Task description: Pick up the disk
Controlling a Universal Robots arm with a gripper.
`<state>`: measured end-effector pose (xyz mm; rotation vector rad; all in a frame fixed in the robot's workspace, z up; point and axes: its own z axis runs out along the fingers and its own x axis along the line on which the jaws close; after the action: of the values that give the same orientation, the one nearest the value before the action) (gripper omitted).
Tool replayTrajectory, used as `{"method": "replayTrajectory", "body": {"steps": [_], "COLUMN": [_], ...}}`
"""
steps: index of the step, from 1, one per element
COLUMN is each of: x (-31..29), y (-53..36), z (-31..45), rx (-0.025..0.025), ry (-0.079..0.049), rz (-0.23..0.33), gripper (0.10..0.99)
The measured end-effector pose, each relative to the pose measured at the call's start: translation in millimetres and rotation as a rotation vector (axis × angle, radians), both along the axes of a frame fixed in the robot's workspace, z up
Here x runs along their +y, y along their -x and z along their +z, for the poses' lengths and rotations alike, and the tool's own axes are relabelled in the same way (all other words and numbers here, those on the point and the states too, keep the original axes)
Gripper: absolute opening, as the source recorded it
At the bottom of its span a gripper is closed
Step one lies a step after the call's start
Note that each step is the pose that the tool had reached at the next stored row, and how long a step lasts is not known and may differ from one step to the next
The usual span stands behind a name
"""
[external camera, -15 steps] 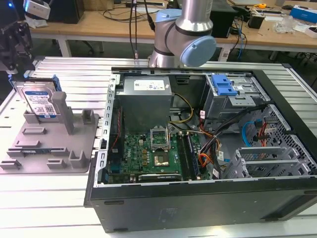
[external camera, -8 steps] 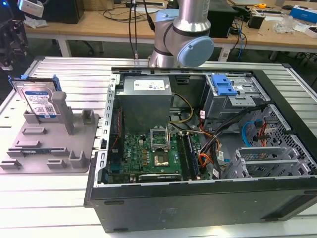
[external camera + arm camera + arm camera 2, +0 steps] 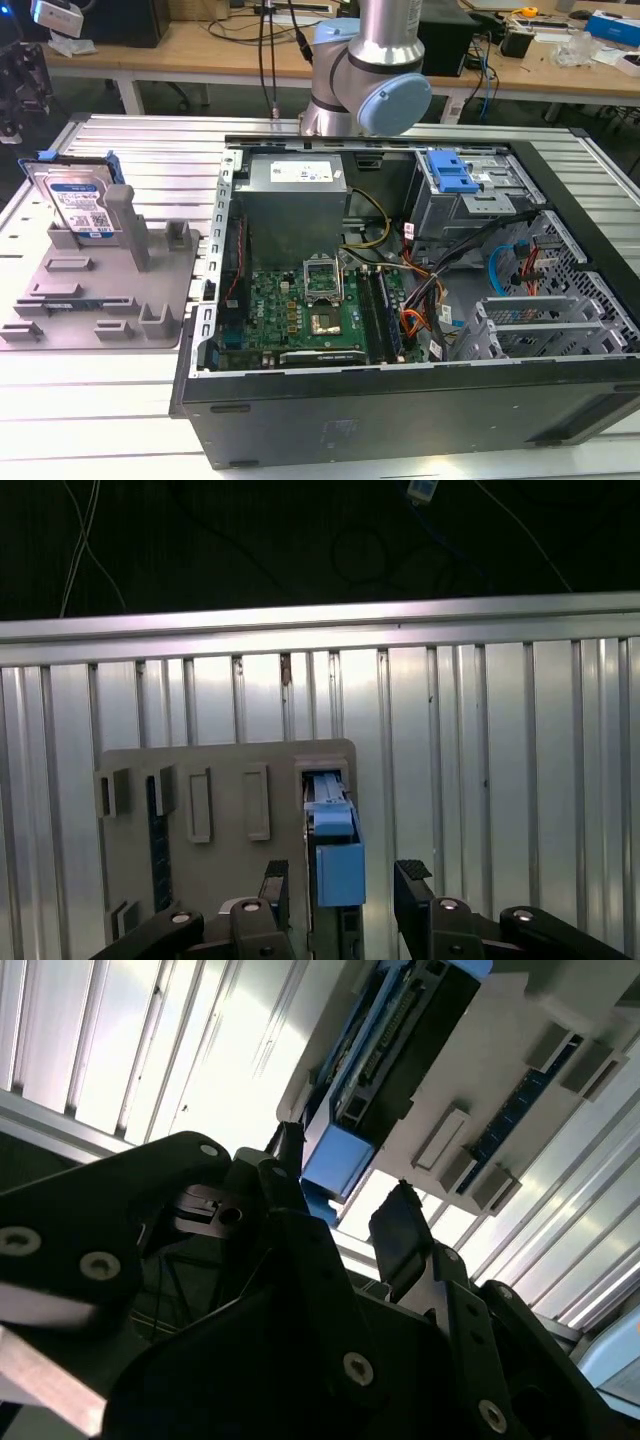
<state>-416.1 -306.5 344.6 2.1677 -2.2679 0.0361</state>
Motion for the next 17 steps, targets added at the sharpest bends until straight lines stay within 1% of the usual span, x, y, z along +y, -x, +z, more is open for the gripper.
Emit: {"method": "replayTrajectory", "body": {"steps": [5, 12, 17], "x": [0.0, -0.9, -2.2], "y": [0.0, 0.0, -0.1], "z": [-0.1, -9.0, -13.6], "rx": [0.0001, 0.0, 0.0001], "ry": [0.0, 0.0, 0.0], "rz": [0.0, 0.0, 0.001], "gripper": [0.541, 0.541, 0.541]}}
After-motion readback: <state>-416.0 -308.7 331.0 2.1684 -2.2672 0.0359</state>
